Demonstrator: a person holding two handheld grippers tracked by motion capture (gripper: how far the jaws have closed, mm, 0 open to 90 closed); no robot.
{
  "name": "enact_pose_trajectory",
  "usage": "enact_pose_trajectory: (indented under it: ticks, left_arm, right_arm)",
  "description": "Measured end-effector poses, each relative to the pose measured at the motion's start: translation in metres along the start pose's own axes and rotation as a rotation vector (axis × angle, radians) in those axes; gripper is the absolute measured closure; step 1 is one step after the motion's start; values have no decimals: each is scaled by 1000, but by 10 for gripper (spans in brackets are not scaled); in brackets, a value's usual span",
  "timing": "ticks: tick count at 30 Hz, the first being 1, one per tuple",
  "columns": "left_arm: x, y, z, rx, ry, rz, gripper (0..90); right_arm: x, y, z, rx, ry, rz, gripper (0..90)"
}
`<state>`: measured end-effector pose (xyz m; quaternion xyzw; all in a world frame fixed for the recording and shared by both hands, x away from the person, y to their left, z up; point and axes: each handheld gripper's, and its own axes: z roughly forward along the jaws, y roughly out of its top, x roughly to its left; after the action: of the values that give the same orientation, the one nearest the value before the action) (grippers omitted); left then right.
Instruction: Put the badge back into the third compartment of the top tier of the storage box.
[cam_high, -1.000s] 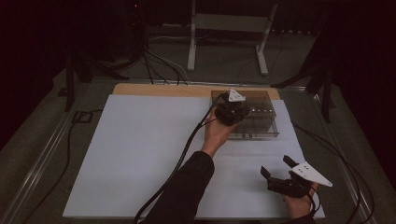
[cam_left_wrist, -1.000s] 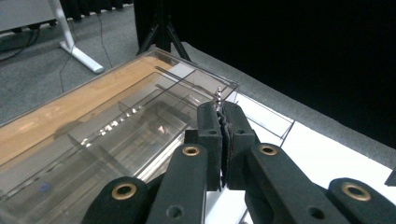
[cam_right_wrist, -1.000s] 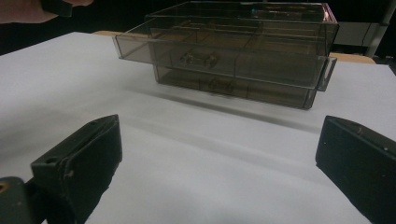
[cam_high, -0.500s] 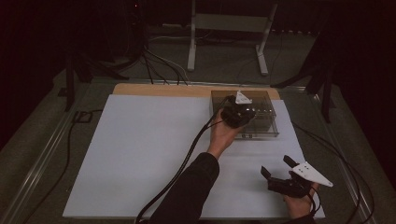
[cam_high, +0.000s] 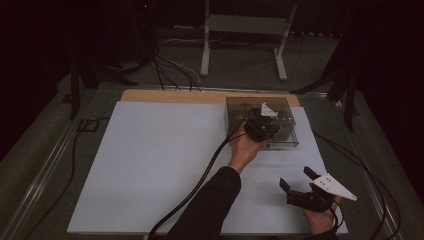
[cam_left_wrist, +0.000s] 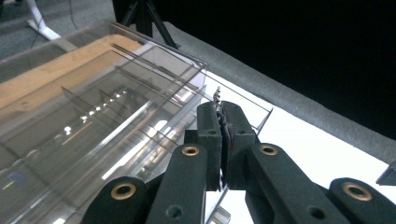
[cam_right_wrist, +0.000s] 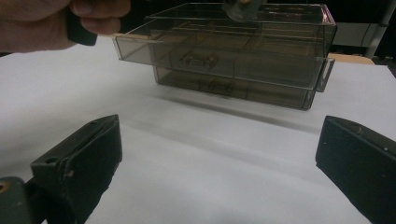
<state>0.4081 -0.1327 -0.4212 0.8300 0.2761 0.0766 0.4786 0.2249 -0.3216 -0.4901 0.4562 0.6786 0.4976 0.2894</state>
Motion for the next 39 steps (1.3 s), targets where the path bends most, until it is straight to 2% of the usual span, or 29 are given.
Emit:
enact_pose_trajectory:
  ticks: [7, 15, 18, 20, 23, 26, 31, 39]
  left_arm:
    - [-5, -2, 10, 23, -5, -7, 887]
    - [-7, -2, 14, 13, -14, -26, 879]
    - [-6, -4, 13, -2, -10, -41, 834]
    - [-3, -4, 10, -13, -5, -48, 778]
    - [3, -3, 0, -38, 20, -72, 618]
    - [11, -2, -11, -61, 52, -103, 458]
    - [23, -2, -34, -84, 120, -121, 257]
    - [45, -13, -73, -93, 185, -126, 90]
  right_arm:
    - [0, 0, 0, 0, 0, -1, 8]
    - [0, 0, 0, 1, 1, -2, 8]
    - [0, 0, 0, 1, 1, -2, 8]
    - [0, 0, 0, -1, 1, -2, 8]
    - [0, 0, 0, -2, 1, -2, 8]
    - [0, 0, 0, 0, 0, -3, 8]
    - [0, 0, 0, 1, -1, -3, 8]
    - [0, 0, 1, 1, -3, -7, 8]
